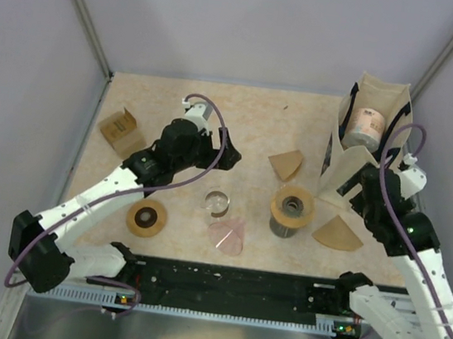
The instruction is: Place the coffee filter in the dripper
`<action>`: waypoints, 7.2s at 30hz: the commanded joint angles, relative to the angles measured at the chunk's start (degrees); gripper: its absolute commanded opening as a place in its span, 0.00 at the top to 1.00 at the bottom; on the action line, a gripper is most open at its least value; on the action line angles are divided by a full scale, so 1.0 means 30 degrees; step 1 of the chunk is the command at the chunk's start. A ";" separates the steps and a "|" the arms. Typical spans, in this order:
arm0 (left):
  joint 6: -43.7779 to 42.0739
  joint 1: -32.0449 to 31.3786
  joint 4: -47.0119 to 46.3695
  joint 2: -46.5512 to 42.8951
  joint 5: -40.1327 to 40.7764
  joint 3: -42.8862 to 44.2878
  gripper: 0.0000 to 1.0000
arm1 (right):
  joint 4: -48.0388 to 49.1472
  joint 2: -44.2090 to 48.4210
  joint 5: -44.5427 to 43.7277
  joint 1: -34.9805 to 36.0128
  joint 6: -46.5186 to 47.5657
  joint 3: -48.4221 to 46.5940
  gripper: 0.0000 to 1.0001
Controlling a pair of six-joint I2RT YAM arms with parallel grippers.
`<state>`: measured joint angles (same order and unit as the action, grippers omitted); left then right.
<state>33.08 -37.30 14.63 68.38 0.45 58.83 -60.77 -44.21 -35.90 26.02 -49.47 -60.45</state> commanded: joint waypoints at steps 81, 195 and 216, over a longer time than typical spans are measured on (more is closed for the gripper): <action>0.0018 0.1739 -0.2007 -0.0381 -0.2288 -0.1065 0.01 | 0.5232 0.7089 0.4231 -0.6095 -0.3346 1.1042 1.00; -0.1622 -0.1923 -0.4204 0.2959 -1.1401 0.3420 0.59 | 1.6068 0.0204 2.6730 -0.2785 1.0632 0.3302 1.00; -0.3848 -0.0254 -0.8774 0.0764 -1.7697 0.0548 1.00 | 1.3315 0.2956 2.0141 -0.2785 1.1068 0.2746 0.16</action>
<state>23.29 -39.22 -3.97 74.11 -46.11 62.13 -19.51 -36.77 29.56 17.26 -19.03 -50.00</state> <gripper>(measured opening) 0.013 0.839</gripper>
